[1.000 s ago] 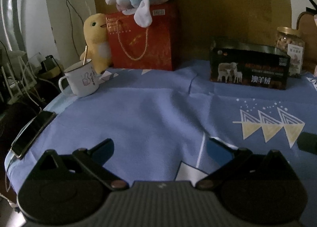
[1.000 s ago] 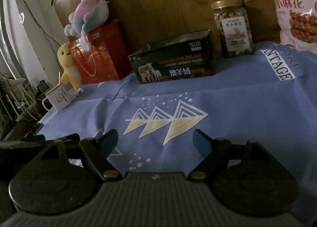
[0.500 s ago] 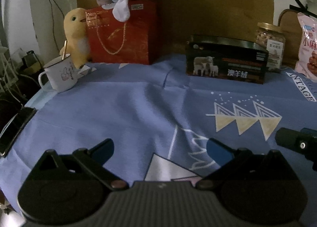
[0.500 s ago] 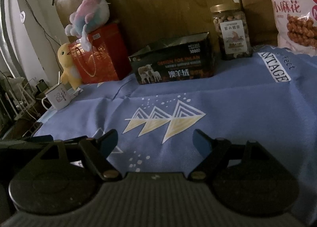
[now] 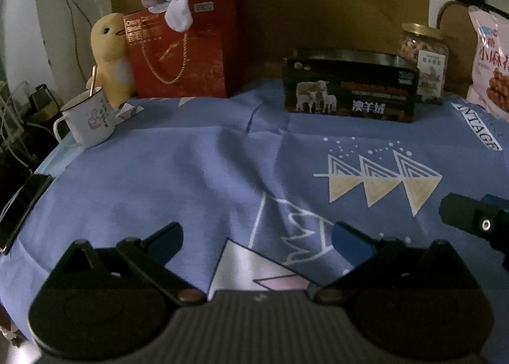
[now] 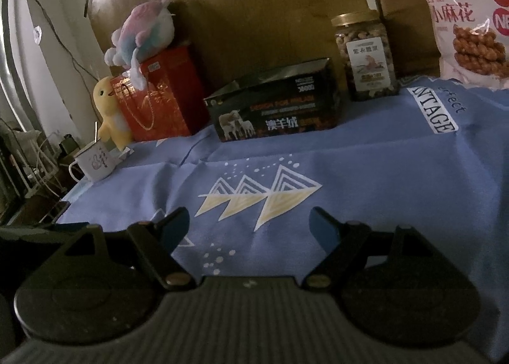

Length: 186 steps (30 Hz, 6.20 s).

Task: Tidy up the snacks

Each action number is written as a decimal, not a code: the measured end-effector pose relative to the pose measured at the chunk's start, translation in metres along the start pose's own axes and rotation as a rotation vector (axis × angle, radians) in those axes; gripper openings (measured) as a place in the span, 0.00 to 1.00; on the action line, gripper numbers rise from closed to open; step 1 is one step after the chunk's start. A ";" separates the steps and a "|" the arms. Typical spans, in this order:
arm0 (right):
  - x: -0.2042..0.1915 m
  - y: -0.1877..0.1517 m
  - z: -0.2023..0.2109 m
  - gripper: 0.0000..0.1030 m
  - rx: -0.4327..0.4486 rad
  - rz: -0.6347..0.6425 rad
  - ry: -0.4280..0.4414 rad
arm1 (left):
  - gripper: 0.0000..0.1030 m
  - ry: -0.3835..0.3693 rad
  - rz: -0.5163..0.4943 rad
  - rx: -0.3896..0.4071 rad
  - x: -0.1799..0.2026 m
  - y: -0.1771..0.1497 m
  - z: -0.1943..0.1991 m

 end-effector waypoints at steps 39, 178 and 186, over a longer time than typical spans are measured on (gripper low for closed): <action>0.005 0.002 0.002 0.82 0.037 0.011 -0.045 | 1.00 -0.030 -0.042 -0.055 0.017 -0.009 -0.011; -0.018 -0.004 0.008 0.82 0.001 0.060 -0.050 | 1.00 -0.041 0.054 -0.023 -0.021 -0.016 0.005; -0.019 -0.003 0.010 0.82 0.008 0.061 -0.054 | 1.00 -0.050 0.047 -0.024 -0.017 -0.017 0.006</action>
Point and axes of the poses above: each gripper's, at about its wrist camera, not at the fingertips, and z roughly against the way its jaws point, x to its right, y to its top, the point moved 7 cm from there along -z, roughly the way its jaws point, and after that the axes turned 5 degrees about z, right-handed, at the moved point
